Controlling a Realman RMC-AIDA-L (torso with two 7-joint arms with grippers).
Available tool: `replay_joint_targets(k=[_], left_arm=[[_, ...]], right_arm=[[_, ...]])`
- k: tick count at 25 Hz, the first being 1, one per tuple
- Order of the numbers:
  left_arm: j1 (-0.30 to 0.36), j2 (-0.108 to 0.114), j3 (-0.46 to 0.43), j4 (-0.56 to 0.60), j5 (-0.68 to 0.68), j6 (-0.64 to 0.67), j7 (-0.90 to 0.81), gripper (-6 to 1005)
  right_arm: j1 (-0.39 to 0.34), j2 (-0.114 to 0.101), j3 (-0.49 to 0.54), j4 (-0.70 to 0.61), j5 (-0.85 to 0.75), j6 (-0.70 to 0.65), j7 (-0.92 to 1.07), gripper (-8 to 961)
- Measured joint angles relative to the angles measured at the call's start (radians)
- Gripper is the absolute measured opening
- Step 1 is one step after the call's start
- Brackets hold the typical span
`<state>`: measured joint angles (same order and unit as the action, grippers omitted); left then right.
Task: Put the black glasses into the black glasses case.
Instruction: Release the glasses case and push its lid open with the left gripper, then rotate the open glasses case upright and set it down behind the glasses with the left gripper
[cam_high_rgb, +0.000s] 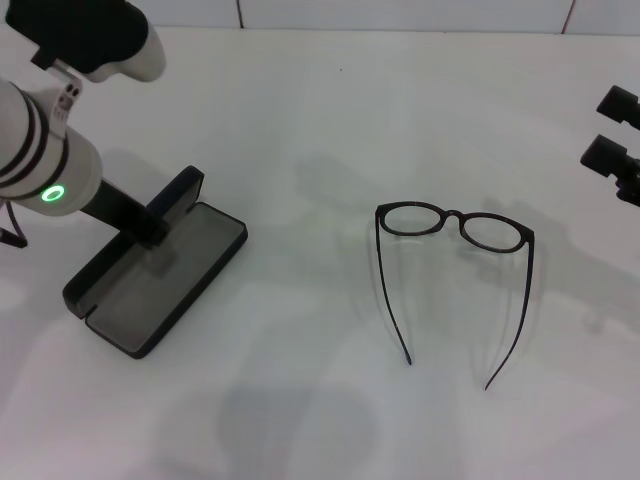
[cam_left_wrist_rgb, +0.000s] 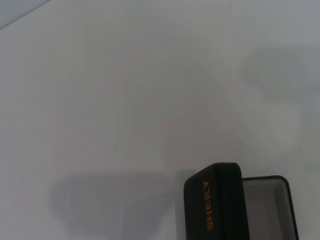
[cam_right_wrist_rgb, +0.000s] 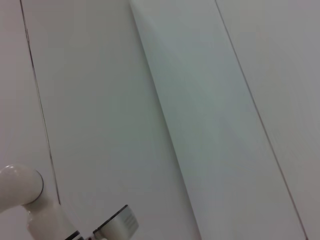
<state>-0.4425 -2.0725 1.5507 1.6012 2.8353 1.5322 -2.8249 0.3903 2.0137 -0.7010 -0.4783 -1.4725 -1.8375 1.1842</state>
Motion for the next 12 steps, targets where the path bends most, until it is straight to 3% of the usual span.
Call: replay_joint_targets(k=[7,12], left_arm=[[0.0,-0.003,0.0,0.002,0.0,0.001,0.009,260],[0.0,-0.01,0.001,0.056,-0.002,-0.01,0.049,234]], right_arm=[[-0.004,0.0,0.0,0.0,0.0,0.0,0.0,775],[-0.005,0.001,0.0,0.0,0.0,-0.006,-0.011,773]])
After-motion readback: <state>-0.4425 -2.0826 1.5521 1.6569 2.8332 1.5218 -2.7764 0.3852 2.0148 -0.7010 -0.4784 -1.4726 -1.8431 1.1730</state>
